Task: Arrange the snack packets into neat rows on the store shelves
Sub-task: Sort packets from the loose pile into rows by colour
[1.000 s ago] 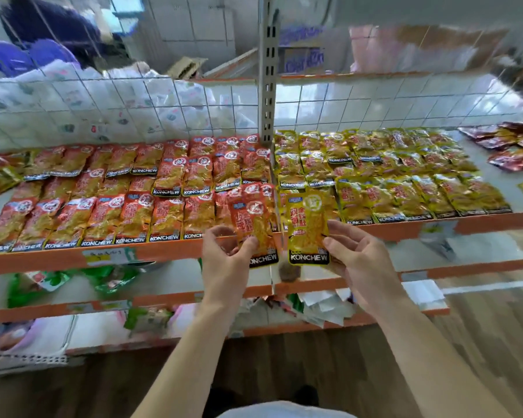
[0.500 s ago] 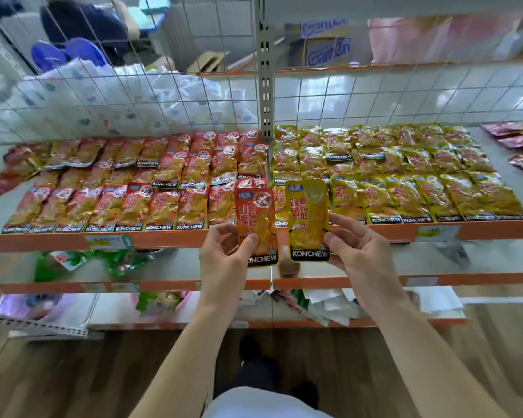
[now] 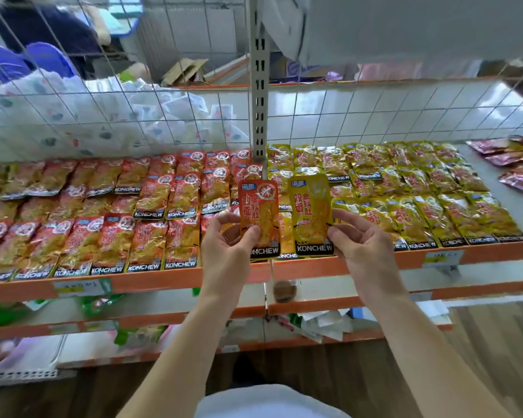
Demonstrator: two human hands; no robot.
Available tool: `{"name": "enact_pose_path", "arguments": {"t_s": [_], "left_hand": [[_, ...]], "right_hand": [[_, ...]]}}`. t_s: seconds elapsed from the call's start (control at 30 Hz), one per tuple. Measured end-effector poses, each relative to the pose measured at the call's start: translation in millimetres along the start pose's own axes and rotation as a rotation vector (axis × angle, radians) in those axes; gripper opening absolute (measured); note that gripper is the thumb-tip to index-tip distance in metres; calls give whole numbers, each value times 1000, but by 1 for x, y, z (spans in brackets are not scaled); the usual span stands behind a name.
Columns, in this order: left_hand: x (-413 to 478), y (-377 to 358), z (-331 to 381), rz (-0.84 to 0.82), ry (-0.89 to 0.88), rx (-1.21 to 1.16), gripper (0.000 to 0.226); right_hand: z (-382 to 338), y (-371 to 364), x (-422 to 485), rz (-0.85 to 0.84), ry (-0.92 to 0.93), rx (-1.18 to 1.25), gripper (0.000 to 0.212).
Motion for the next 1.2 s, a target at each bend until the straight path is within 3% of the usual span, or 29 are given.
{"name": "enact_pose_path", "arguments": {"t_s": [0.23, 0.33, 0.67, 0.9, 1.03, 1.2], "left_hand": [[46, -24, 1, -138, -59, 89, 48], [61, -38, 3, -167, -114, 179, 40], [92, -64, -10, -95, -197, 318, 26], [95, -77, -17, -64, -223, 333, 23], [93, -82, -15, -57, -232, 329, 23], [83, -77, -13, -9, -231, 358, 23]], "right_hand": [[0, 13, 44, 146, 119, -207, 31], [-3, 26, 70, 182, 148, -324, 35], [2, 44, 156, 135, 250, -766, 39], [17, 44, 169, 117, 323, -983, 29], [21, 38, 162, -19, 425, -1105, 36], [19, 33, 157, -34, 375, -1079, 36]]}}
Point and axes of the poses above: each hand's wrist, its own x-axis towards the middle knuckle, its own y-axis out of the back of the hand, z = x × y, the point moved 2 cm from there along x, towards the middle knuckle, and after that the axes turned 1 degree about z, right-handed, at the moved point
